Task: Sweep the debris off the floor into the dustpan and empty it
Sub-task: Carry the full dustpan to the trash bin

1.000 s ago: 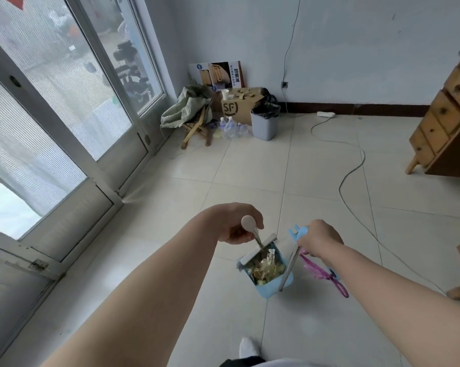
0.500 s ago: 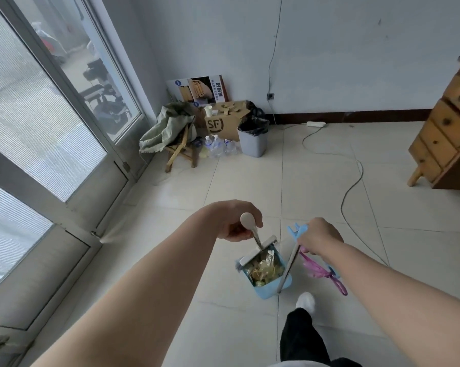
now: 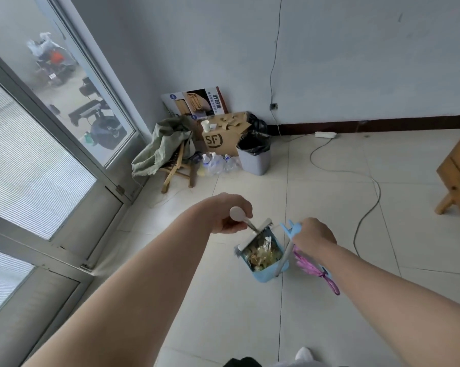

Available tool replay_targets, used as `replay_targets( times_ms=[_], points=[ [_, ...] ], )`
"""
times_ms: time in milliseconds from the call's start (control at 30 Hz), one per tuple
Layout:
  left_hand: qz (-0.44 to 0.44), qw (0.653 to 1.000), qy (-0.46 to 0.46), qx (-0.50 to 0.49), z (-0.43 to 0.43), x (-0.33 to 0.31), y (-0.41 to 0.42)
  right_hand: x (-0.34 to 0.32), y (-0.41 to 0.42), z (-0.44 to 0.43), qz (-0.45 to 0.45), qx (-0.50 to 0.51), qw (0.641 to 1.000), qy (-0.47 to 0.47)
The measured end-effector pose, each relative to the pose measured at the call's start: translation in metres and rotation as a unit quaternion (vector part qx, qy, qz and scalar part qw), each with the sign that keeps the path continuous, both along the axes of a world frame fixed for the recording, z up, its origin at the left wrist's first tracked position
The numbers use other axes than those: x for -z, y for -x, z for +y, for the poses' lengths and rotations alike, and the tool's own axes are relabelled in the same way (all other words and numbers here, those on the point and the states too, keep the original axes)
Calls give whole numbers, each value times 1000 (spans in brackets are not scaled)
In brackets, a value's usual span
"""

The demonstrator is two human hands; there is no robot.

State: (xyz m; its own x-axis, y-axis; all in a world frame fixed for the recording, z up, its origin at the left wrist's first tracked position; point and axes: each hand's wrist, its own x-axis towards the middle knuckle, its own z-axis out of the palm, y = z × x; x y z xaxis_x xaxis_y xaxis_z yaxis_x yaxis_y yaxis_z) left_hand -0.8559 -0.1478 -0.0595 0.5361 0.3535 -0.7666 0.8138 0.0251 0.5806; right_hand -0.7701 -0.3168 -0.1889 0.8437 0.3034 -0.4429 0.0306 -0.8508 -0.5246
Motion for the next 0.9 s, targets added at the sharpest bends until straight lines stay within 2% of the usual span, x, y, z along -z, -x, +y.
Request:
replay_targets(
  times_ms=[600, 900],
  points=[
    [-50, 995, -12, -82, 134, -4, -199, -3, -191, 109, -46, 33, 998, -23],
    [-69, 984, -41, -160, 174, 17, -256, -10, -256, 141, -54, 48, 997, -17]
  ],
)
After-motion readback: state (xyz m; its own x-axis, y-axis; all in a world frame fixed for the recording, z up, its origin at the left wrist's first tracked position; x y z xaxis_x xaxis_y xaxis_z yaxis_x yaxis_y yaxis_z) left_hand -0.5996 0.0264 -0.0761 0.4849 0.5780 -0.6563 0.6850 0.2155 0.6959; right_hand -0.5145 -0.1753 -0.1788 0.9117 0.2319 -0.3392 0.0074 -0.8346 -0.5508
